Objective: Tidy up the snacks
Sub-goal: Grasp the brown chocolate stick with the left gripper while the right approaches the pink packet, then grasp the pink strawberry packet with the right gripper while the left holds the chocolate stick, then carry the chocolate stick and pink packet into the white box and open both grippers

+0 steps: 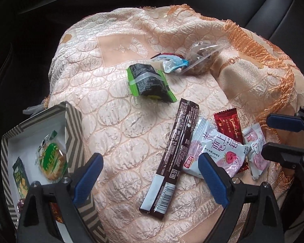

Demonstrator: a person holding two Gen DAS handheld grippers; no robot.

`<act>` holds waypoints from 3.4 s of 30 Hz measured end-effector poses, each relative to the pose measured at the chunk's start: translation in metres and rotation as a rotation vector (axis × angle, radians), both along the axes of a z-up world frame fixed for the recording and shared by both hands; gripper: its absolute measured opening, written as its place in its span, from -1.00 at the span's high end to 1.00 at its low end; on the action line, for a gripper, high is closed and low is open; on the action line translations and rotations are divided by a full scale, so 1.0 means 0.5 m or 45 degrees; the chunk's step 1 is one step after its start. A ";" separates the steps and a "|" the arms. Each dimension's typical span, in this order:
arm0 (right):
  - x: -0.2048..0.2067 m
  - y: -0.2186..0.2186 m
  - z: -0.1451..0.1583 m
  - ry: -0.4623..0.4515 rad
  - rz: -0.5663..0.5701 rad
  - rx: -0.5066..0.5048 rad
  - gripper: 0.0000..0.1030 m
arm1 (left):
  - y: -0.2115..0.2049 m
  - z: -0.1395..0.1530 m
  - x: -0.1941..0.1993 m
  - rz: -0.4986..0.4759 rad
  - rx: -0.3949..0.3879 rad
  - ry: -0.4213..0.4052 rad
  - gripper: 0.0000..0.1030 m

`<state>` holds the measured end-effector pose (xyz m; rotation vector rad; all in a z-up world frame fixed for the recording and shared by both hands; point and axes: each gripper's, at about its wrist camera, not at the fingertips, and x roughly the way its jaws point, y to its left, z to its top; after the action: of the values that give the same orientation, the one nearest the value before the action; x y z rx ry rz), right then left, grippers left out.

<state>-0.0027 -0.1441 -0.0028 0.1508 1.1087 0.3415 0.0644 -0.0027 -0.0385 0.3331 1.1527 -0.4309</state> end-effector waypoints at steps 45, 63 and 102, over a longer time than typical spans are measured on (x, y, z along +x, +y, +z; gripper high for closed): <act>0.011 0.044 0.003 -0.015 0.087 -0.031 0.10 | -0.024 -0.006 -0.020 -0.294 0.078 0.029 0.56; 0.043 0.169 -0.059 0.087 0.155 -0.332 -0.15 | 0.032 0.004 -0.046 -0.040 0.010 -0.008 0.57; 0.062 0.318 0.050 -0.088 0.323 -0.146 -0.03 | 0.272 0.083 -0.054 0.368 0.018 -0.131 0.56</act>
<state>0.0283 0.0151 0.0225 -0.1037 1.0777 0.5046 0.0375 0.1335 0.0033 0.1942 1.0836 -0.1503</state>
